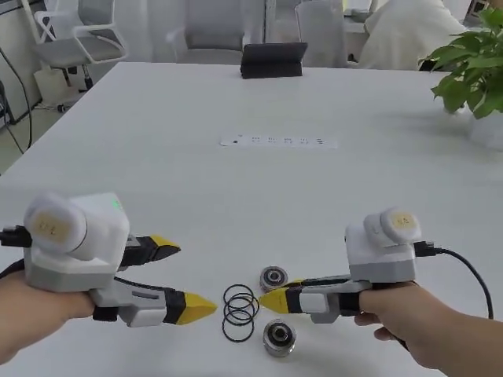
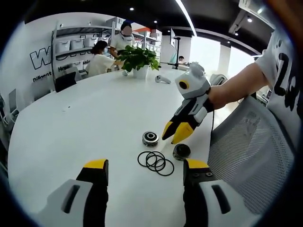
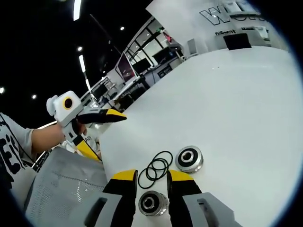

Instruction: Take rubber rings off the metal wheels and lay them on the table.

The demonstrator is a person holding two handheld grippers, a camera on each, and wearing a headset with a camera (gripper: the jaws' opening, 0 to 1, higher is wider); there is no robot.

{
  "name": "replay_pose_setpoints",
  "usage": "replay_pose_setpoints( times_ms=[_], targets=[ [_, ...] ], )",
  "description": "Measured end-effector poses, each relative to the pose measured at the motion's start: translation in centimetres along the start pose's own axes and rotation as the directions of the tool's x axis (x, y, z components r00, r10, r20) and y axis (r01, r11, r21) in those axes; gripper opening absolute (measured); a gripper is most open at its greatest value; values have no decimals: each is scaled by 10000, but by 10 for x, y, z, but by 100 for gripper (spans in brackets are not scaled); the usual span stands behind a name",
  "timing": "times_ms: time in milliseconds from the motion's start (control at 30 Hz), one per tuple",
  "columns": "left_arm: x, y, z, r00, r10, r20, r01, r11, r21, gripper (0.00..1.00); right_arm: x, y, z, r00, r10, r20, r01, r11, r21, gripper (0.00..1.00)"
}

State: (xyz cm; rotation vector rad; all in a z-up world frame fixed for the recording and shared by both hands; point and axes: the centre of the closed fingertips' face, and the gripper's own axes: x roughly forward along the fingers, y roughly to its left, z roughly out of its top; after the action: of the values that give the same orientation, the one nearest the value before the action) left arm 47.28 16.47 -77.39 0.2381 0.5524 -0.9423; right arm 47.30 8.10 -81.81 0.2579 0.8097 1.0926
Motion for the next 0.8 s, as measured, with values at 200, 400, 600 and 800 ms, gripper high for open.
replay_pose_setpoints(
  times_ms=[200, 400, 600, 800],
  targets=[
    [-2, -5, 4, 9999, -19, 138, 20, 10000, -59, 62, -10, 1, 0, 9998, -146, 150, 150, 9995, -276, 25],
    [-3, -12, 6, 9998, -91, 174, 93, 9999, -77, 64, -24, 0, 6, 9968, -372, 712, 398, 9986, -351, 29],
    [-6, -20, 10, 9994, -153, 310, 154, 9999, -31, 66, -37, 2, 7, 9940, -683, 858, 766, 9923, -975, 37],
    [-12, -23, 15, 9991, -140, 403, 136, 9999, 83, 67, -48, 6, 8, 9916, -876, 956, 1023, 9816, -1614, 46]
  ],
)
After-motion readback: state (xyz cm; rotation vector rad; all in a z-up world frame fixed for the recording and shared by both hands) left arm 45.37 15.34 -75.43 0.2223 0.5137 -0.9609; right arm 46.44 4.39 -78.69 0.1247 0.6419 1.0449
